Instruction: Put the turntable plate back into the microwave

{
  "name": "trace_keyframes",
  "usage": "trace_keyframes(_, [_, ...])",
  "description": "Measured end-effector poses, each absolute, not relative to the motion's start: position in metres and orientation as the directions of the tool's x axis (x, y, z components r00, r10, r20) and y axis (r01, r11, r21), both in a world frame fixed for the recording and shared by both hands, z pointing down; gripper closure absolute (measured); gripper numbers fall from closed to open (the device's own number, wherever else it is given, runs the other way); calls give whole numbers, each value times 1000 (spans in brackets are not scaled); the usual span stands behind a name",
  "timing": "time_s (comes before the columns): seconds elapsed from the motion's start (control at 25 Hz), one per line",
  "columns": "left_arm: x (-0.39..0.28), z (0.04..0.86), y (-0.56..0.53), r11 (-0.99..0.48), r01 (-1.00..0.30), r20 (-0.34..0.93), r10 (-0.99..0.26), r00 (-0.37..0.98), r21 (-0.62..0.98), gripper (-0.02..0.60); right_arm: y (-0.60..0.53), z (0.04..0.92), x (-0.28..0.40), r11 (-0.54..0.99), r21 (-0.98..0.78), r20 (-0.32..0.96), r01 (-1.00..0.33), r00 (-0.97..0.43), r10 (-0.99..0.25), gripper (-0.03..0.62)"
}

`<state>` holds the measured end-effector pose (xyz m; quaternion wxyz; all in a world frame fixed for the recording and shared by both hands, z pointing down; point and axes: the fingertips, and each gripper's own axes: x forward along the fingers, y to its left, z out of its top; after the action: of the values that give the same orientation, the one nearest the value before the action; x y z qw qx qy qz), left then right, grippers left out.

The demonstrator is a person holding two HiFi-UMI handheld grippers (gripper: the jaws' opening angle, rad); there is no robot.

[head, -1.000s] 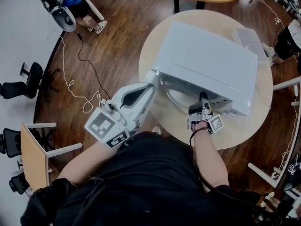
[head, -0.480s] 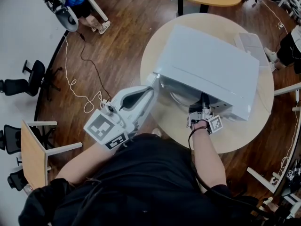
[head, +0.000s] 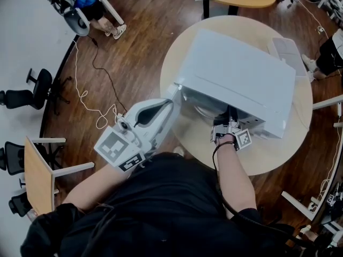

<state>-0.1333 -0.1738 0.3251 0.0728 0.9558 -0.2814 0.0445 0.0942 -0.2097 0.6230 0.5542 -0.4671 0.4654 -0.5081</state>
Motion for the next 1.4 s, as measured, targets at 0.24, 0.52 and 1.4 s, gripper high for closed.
trace_keyframes(0.24, [-138,323,-176,-826,-552,123,-539,833,117,575,-212,625,97,33,-993,-26,116,62,-998,540])
trace_keyframes(0.52, [-138,326,-176,-825,-551,131,-537,833,123,577,-214,631,103,21,-992,-10,122,91,-996,540])
trace_keyframes(1.4, [-161,333,-177,-785,-606,163,-585,794,131,575,-247,658,133,34,-995,-18,91,171,-985,536])
